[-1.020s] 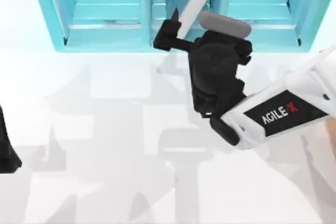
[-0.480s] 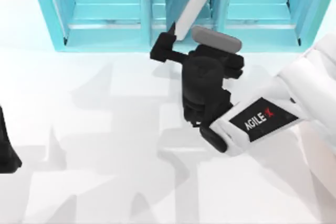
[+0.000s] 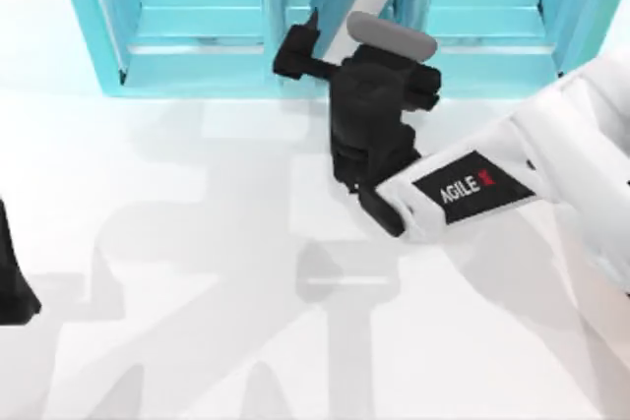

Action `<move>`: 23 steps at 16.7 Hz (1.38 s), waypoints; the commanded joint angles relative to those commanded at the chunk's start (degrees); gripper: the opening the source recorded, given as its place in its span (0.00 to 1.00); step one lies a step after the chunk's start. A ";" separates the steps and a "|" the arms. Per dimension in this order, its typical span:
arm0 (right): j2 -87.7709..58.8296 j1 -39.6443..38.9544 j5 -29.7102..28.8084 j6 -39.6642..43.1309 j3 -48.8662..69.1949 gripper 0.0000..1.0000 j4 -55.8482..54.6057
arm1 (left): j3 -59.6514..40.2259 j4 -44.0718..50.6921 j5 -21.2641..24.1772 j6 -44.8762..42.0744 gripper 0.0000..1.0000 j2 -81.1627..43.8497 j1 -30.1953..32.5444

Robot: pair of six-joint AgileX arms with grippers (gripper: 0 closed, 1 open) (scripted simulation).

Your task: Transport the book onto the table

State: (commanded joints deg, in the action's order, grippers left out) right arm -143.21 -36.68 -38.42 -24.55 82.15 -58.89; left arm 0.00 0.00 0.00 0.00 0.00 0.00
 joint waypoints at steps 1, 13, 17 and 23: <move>-1.25 0.74 0.73 0.07 2.71 1.00 1.41 | 0.00 0.00 0.00 0.00 1.00 0.00 0.00; -5.62 3.67 3.60 0.26 12.55 0.77 6.74 | 0.00 0.00 0.00 0.00 1.00 0.00 0.00; -5.62 3.67 3.60 0.26 12.55 0.47 6.74 | 0.00 0.00 0.00 0.00 1.00 0.00 0.00; -5.62 3.67 3.60 0.26 12.55 0.02 6.74 | 0.00 0.00 0.00 0.00 1.00 0.00 0.00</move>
State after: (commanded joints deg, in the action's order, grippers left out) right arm -148.83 -33.02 -34.82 -24.29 94.70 -52.15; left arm 0.00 0.00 0.00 0.00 0.00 0.00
